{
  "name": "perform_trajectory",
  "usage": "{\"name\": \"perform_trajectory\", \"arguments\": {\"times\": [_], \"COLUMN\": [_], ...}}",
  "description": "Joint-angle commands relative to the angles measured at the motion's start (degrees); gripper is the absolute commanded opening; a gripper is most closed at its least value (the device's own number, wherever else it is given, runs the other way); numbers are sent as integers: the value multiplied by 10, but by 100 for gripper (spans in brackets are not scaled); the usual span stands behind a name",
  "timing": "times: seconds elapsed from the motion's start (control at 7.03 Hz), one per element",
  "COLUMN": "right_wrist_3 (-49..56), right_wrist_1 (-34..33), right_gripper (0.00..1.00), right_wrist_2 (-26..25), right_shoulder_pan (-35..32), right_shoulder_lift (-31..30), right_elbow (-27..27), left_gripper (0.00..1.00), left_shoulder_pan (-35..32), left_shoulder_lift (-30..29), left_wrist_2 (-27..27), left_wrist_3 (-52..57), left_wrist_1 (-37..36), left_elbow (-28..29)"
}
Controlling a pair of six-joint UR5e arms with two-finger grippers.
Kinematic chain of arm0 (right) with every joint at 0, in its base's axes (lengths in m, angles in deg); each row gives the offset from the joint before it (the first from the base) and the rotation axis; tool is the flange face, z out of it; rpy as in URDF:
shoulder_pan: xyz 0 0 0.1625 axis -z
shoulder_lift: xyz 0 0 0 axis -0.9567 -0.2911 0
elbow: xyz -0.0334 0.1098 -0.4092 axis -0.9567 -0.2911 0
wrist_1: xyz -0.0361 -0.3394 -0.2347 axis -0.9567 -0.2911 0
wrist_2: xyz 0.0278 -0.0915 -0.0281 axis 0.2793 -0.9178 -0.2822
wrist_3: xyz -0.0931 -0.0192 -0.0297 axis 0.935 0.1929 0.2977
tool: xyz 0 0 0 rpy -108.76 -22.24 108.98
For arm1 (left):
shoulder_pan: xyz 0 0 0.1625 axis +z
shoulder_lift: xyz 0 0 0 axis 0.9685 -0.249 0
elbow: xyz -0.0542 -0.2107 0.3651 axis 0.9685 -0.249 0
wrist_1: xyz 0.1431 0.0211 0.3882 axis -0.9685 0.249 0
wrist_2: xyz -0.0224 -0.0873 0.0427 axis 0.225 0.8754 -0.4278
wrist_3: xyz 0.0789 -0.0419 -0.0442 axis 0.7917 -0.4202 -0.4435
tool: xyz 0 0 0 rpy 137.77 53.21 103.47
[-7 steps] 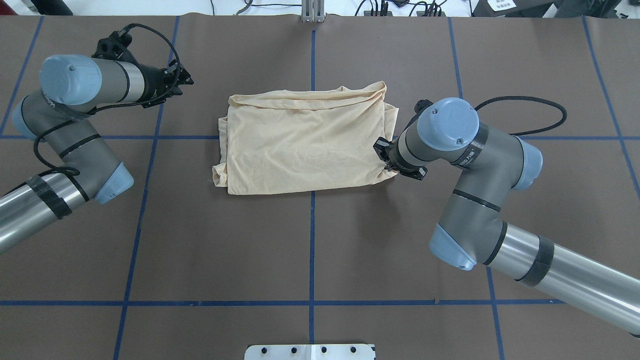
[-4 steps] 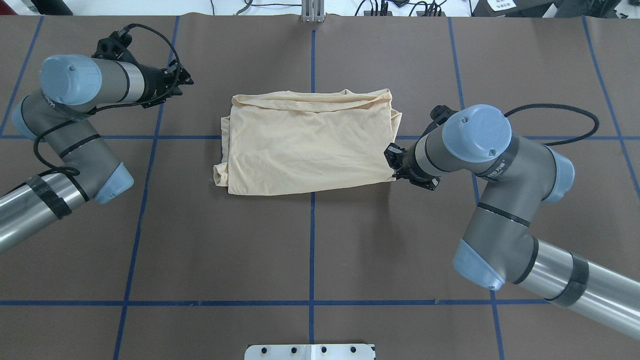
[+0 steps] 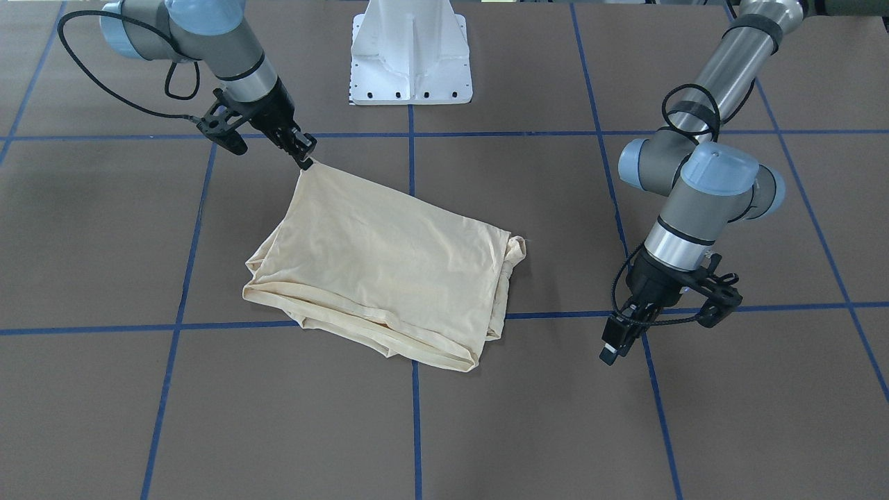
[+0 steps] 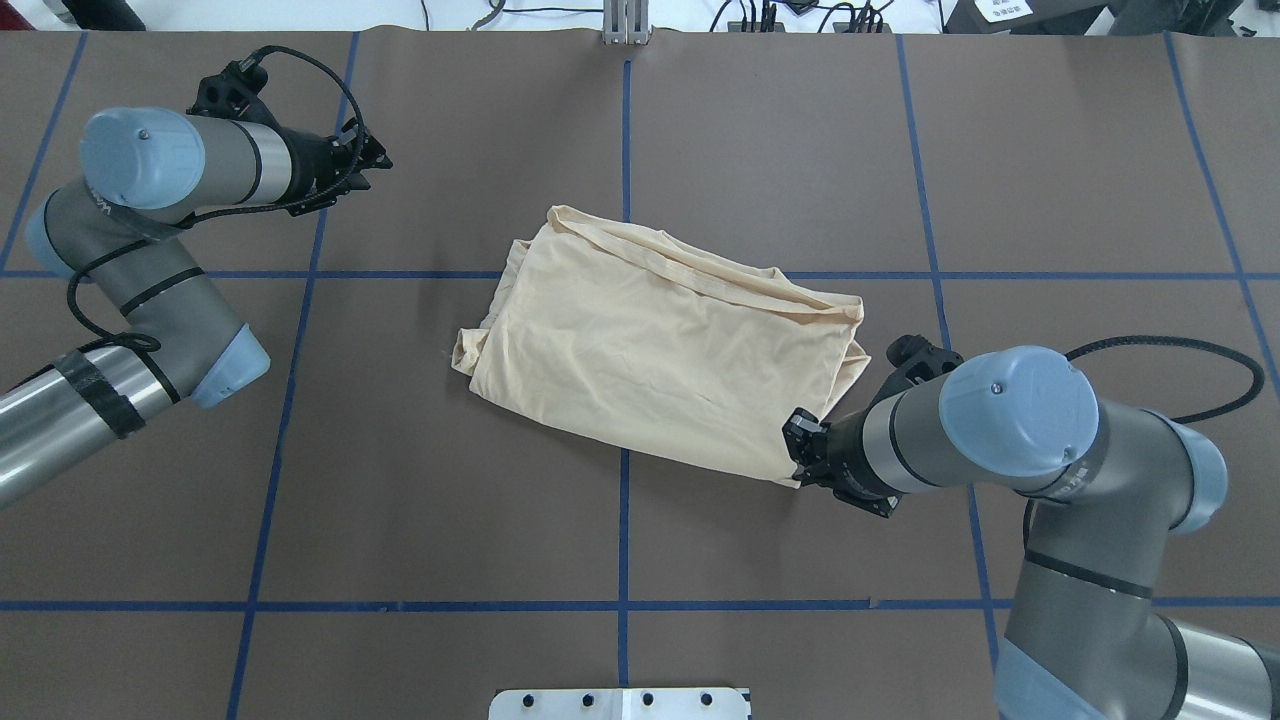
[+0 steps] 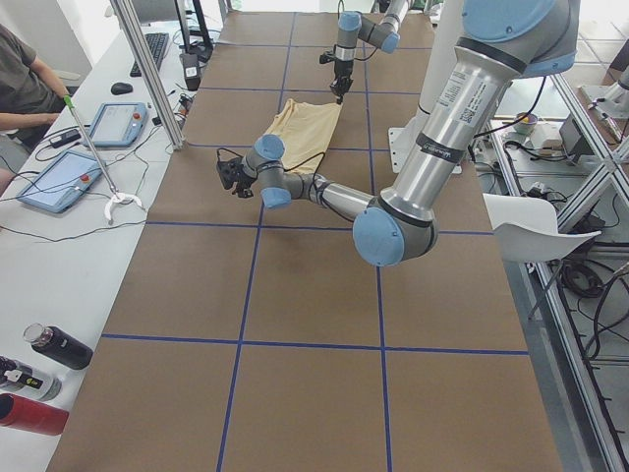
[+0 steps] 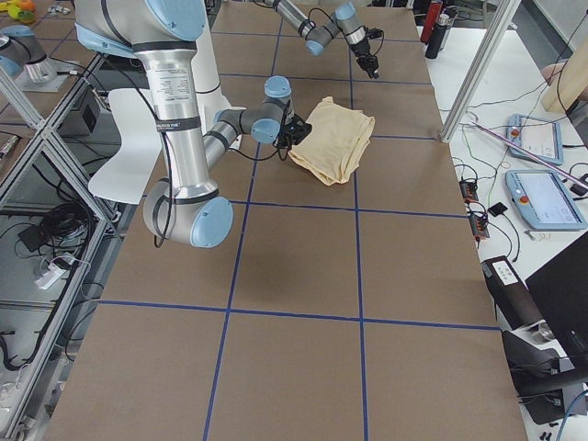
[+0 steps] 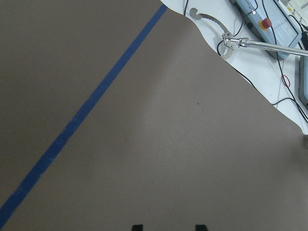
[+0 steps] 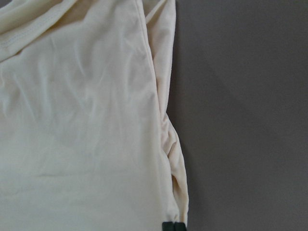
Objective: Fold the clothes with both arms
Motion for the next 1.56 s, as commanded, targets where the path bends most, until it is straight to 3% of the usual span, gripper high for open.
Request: {"name": "perform_trajectory", "arguments": {"times": [0.0,0.14,0.28,0.43,0.57,0.85,1.14,1.42], "right_wrist_3": [-40,-46,-48,-49,-48,-43,19,65], "right_wrist_1": [0,0,0,1,1,1,1,3], "right_gripper": [0,0,41,99,100,100,100,100], "right_wrist_2": [2,2,3,2,9,86,136,133], "right_shoulder_pan": [62,76,91,96,58,-66,-172,-182], "right_shoulder_lift": [-3,-6,-9,-9,-9,2,27,52], "right_elbow": [23,37,49,57,68,63,14,-39], "left_gripper": [47,47,47,51,58,63,63,64], "left_shoulder_pan": [-1,-1,1,19,46,106,183,190], "left_shoulder_lift": [1,1,3,21,47,54,59,53], "left_wrist_2": [50,72,95,106,104,90,32,29], "left_wrist_3": [-4,-9,-62,-96,-97,-123,-129,-129], "left_wrist_1": [-8,-10,-17,-23,-50,-139,-141,-142], "left_elbow": [-38,-57,-77,-120,-166,-210,-189,-177]}}
